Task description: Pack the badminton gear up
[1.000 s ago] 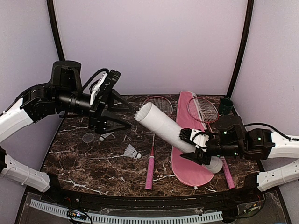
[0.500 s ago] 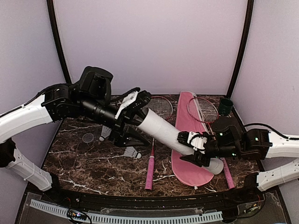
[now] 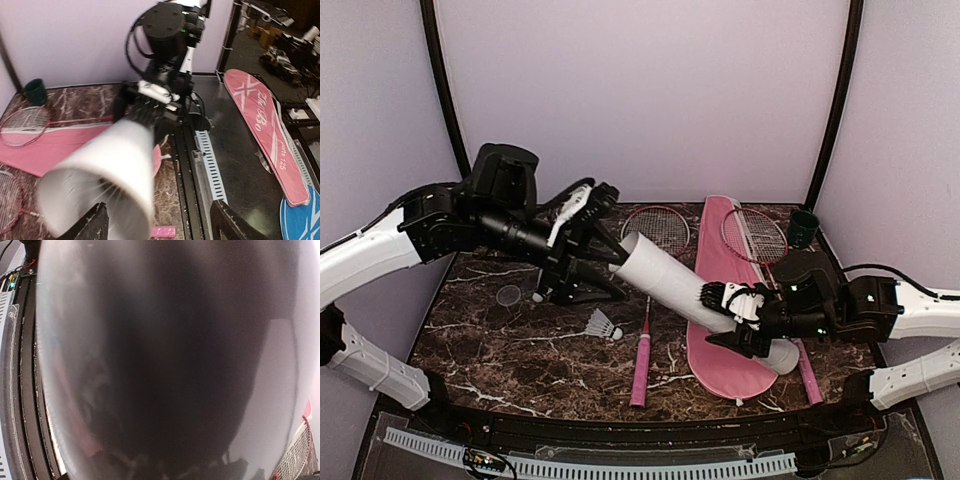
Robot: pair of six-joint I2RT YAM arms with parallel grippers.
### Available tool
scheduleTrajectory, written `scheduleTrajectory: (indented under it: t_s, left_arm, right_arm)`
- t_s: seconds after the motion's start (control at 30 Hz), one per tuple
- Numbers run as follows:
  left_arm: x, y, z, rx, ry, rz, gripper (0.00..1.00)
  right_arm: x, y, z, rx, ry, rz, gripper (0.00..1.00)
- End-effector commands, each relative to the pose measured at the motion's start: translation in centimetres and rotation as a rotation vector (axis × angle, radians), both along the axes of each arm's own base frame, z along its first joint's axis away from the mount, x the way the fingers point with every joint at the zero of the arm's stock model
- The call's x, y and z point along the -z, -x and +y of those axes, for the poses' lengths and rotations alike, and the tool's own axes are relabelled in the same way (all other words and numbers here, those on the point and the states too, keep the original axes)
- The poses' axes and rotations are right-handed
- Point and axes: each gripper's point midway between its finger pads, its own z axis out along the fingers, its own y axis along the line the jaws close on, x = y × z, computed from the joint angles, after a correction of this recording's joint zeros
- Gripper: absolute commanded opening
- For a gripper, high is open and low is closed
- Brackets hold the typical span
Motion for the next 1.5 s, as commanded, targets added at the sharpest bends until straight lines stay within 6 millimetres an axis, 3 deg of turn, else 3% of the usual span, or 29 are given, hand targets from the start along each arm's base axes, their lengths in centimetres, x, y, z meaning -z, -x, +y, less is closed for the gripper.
scheduleTrajectory:
  t_s: [0.0,0.1,0.2,0.43,0.63,0.87,1.0,1.17,1.47]
  left_arm:
    - [-4.3,-2.7,4.9,-0.165,0.172,-0.01,0.71]
    - [-4.0,-4.7,7.6,-0.302,0.193,0.021,0.71]
    - [-1.6,-6.6,9.1,-0.406,0.185,0.104,0.7]
    - [9.4,-11.7,12.3,-0.659,0.071,0.415,0.65]
    - [16.2,-13.0,13.1,-0.768,0.024,0.569,0.68]
    - [21.0,-13.1,12.8,-0.799,-0.027,0.682,0.67]
    - [22.6,-12.5,12.3,-0.752,-0.028,0.718,0.64]
    - [22.8,-12.6,10.6,-0.688,-0.037,0.704,0.59]
    - [24.9,-13.9,7.8,-0.668,-0.124,0.69,0.45]
  right_arm:
    - [-3.1,-0.5,1.0,0.011,-0.115,-0.034,0.29]
    - [-3.0,-0.4,1.0,0.008,-0.113,-0.029,0.29]
    - [-3.3,-0.4,1.0,0.007,-0.116,-0.034,0.29]
    - [-3.1,-0.3,0.9,0.006,-0.097,-0.026,0.29]
    - [-3.2,-0.3,0.6,0.013,-0.101,-0.027,0.29]
    - [-2.8,-0.2,0.8,0.008,-0.098,-0.018,0.29]
    - [-2.8,-0.2,0.7,0.009,-0.096,-0.018,0.29]
    - [-2.6,-0.2,0.8,0.006,-0.097,-0.015,0.29]
    - [-2.8,-0.2,0.9,0.007,-0.096,-0.017,0.29]
